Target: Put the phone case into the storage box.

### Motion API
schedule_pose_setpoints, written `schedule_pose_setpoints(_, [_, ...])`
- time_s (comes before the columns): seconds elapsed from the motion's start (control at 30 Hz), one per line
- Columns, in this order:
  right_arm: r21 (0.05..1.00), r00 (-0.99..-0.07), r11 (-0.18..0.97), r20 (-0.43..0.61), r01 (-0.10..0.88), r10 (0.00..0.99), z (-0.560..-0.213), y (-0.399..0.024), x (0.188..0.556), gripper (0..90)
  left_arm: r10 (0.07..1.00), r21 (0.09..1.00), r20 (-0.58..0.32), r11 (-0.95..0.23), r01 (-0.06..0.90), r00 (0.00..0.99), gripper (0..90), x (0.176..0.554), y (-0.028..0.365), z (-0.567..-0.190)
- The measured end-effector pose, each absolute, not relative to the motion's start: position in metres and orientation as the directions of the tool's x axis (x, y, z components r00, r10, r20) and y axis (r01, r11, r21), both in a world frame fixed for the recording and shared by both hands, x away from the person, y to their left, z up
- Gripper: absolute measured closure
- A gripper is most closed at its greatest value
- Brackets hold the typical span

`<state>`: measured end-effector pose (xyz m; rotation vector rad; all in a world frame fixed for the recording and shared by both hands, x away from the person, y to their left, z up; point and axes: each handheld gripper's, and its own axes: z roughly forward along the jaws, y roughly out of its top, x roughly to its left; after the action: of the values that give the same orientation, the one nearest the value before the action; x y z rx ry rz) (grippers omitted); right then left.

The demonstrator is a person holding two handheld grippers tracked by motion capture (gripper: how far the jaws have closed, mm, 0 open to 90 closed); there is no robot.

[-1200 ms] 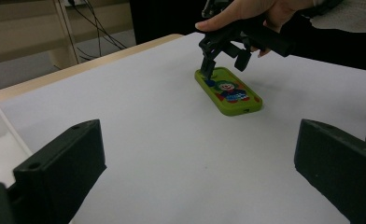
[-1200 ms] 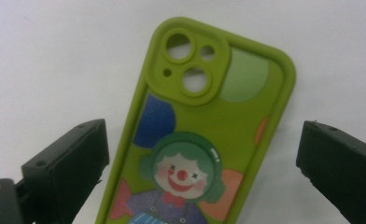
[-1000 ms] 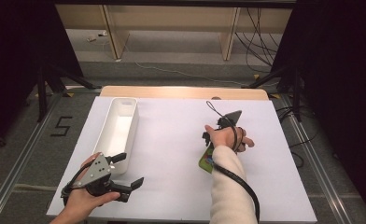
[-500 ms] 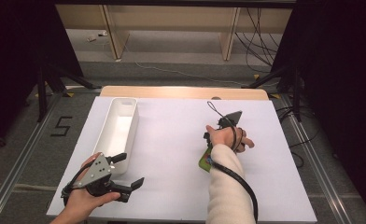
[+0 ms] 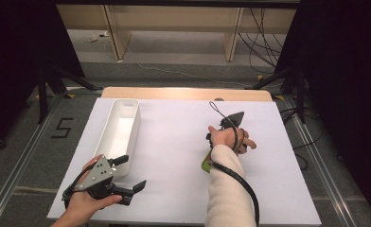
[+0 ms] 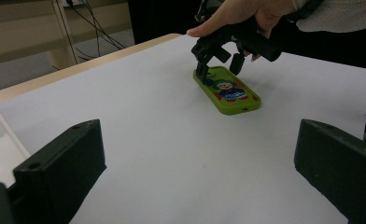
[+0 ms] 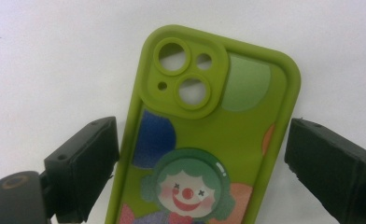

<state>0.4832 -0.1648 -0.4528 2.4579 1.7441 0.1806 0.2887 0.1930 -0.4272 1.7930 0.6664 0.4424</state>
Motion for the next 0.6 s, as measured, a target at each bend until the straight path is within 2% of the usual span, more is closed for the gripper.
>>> schedule_pose_setpoints(0.6, [0.147, 0.354, -0.353, 0.017, 0.924, 0.935, -0.4582, -0.1585, 0.4792, 10.0, 0.636, 0.949, -0.03, -0.224, 0.221, 0.771, 1.4, 0.2885, 0.1924, -0.4275])
